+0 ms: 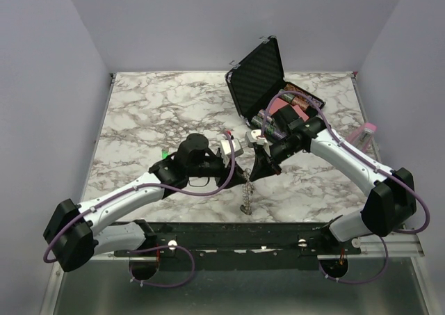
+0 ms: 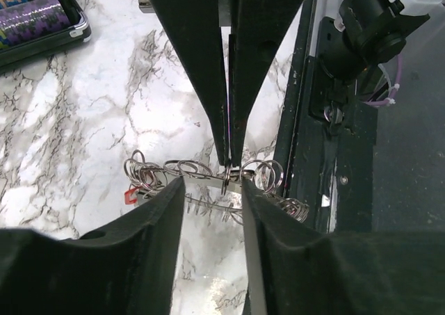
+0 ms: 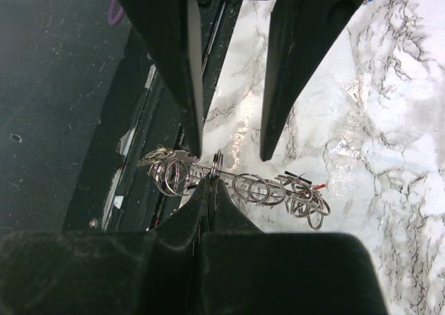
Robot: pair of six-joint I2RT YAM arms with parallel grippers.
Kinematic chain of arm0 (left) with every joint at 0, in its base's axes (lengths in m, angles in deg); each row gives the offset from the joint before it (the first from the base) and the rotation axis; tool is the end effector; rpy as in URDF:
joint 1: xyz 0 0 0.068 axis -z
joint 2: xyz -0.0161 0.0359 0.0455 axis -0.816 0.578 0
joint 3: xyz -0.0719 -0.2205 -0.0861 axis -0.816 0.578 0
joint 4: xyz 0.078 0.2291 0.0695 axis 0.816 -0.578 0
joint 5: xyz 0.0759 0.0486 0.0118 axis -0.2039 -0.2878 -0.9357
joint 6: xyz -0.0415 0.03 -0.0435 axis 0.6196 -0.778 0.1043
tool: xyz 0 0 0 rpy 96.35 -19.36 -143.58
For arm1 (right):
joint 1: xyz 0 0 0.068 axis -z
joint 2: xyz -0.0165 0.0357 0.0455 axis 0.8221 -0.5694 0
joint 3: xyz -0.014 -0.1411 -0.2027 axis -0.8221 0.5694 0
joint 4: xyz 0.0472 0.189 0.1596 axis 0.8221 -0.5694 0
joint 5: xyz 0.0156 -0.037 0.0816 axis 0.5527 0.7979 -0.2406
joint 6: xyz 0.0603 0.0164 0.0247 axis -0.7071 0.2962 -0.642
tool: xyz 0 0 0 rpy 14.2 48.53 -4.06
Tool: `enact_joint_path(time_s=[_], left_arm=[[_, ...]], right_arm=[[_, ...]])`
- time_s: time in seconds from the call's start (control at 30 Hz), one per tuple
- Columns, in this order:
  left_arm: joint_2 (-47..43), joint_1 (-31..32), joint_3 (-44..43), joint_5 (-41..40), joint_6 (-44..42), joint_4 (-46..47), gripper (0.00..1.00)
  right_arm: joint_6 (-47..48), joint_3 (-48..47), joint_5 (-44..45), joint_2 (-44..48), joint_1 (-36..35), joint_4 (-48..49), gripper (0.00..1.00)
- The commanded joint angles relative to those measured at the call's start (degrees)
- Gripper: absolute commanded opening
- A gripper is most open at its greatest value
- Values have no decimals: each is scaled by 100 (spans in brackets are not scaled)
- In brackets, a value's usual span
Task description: Put the keys on the keyring
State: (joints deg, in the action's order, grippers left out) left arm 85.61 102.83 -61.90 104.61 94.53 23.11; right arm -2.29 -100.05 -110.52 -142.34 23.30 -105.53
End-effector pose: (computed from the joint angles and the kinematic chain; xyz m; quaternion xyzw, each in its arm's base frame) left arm 0.1585 -0.2192 0.2547 0.4365 0.6808 -0.4447 0.3850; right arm 0.2019 0.1819 0.2509 -0.6525 0.5456 0.4661 0.2435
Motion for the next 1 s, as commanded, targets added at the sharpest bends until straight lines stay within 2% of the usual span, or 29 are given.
enact_joint_path(time_s=[0.0, 0.1, 0.3, 0.37, 0.43, 0.5, 0.63, 0.73, 0.77, 0.97], left_arm=[[138, 29, -193, 272, -38, -38, 42], [244, 29, -202, 413, 14, 92, 35], [341, 38, -140, 545, 111, 269, 35], [358, 46, -123, 580, 138, 330, 32], [384, 38, -123, 659, 138, 366, 20], [420, 38, -166, 738, 138, 349, 0], [385, 38, -141, 713, 146, 313, 0], [17, 46, 184, 423, 181, 532, 0], [-637, 29, 724, -30, 373, 1133, 0], [-1276, 29, 1774, -360, 1121, 3026, 0]], right_arm=[[64, -169, -56, 170, -36, -90, 0], [47, -169, -82, 170, -36, -64, 0], [-15, -169, -152, 152, -27, -46, 0], [-15, -160, -170, 135, -27, -38, 0], [-32, -152, -179, 135, -36, -29, 0], [-32, -152, -196, 126, -36, -29, 0], [-59, -134, -240, 126, -36, -3, 1], [-190, -116, -302, 135, -27, 85, 11], [-243, -73, -432, 91, -27, 112, 20], [-278, -11, -899, -58, -27, 103, 21]])
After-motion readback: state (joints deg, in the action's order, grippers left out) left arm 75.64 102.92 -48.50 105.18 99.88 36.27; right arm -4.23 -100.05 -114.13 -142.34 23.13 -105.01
